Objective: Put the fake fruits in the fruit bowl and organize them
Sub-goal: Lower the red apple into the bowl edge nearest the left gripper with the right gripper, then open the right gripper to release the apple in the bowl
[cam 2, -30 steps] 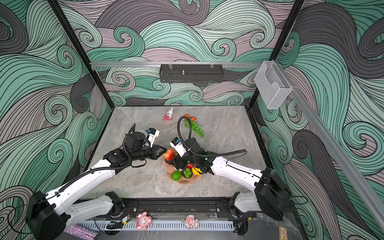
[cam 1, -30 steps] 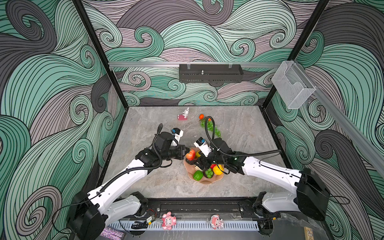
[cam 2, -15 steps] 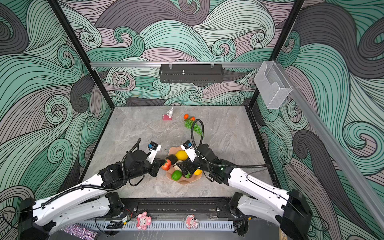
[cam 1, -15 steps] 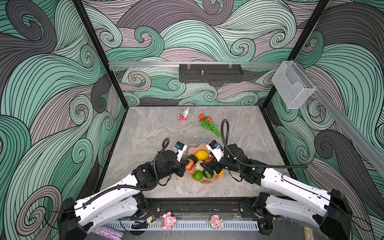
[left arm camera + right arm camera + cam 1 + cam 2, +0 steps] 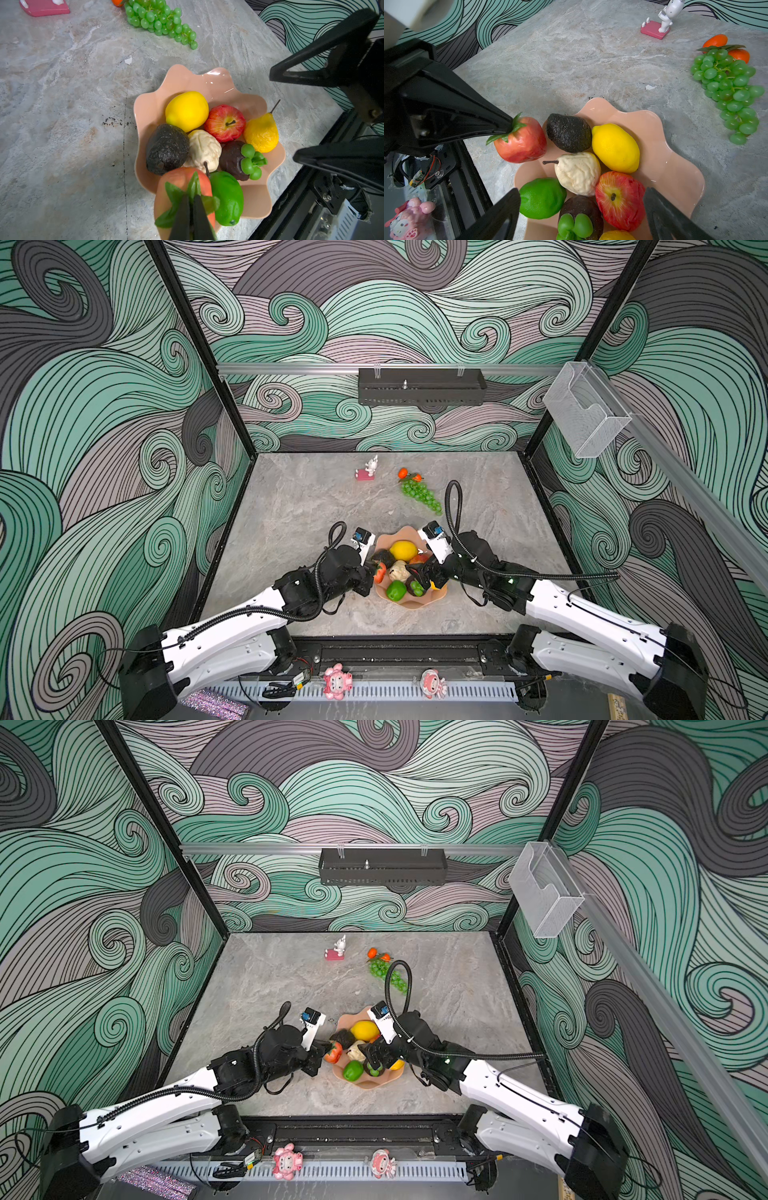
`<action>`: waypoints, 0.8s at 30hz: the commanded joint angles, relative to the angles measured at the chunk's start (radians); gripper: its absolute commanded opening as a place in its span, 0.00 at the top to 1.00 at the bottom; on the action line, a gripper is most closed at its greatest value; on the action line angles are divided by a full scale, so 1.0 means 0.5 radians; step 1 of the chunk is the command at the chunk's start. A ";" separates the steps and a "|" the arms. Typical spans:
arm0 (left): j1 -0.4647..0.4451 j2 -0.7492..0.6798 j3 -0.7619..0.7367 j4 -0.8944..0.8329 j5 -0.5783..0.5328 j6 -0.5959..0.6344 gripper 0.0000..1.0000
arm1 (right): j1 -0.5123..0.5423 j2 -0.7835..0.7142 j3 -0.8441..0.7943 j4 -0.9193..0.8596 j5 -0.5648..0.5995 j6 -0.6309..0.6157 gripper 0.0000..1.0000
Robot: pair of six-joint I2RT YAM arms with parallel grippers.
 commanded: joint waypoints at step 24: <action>-0.013 0.051 -0.157 0.194 0.024 -0.263 0.82 | 0.005 0.021 0.028 -0.043 0.071 0.029 0.04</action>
